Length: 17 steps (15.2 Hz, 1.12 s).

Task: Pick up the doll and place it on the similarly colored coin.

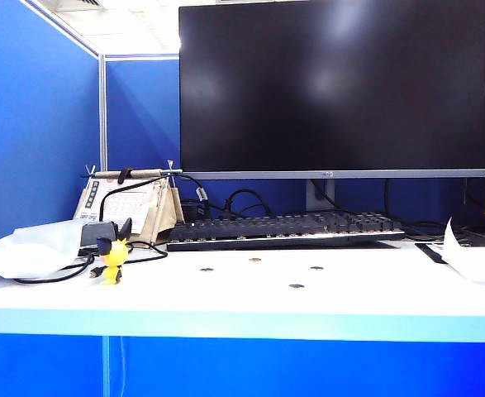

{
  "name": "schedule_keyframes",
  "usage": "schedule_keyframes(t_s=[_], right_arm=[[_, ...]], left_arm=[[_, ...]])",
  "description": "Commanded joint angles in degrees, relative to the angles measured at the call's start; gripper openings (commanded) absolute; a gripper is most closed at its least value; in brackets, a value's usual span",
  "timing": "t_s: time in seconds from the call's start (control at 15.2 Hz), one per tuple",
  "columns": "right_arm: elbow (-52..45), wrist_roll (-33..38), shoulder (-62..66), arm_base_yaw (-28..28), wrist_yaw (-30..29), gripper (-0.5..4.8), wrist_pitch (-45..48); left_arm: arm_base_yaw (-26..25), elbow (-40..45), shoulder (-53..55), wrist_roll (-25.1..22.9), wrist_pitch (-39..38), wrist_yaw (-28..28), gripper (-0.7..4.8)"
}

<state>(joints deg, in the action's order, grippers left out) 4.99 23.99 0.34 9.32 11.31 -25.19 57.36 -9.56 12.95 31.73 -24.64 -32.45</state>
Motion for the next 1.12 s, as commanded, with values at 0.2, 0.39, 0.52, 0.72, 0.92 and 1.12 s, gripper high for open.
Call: schedule_keyframes(t_s=[0.2,0.39,0.52,0.72,0.92,1.12], right_arm=[[0.1,-0.2,0.0,0.1,0.8,0.18,3.2],[0.1,0.1,0.0,0.1,1.6,0.18,3.4],[0.2,0.1,0.0,0.1,0.1,0.18,4.5],[0.6,2.9,0.0,0.1,-12.5,0.18,11.3],[0.7,0.2,0.9,0.0,-31.7,0.18,23.1],[2.4,-2.8,4.4,0.0,-40.1,0.23,22.6]], left_arm=[[0.0,-0.1,0.0,-0.2,-1.9,3.8,-0.02],[0.0,-0.1,0.0,-0.2,-1.9,3.8,-0.02],[0.0,-0.1,0.0,-0.2,-1.9,3.8,-0.02],[0.0,-0.1,0.0,-0.2,-1.9,3.8,-0.02],[0.0,-0.1,0.0,-0.2,-1.9,3.8,-0.02],[0.0,-0.1,0.0,-2.5,-1.9,4.2,0.0]])
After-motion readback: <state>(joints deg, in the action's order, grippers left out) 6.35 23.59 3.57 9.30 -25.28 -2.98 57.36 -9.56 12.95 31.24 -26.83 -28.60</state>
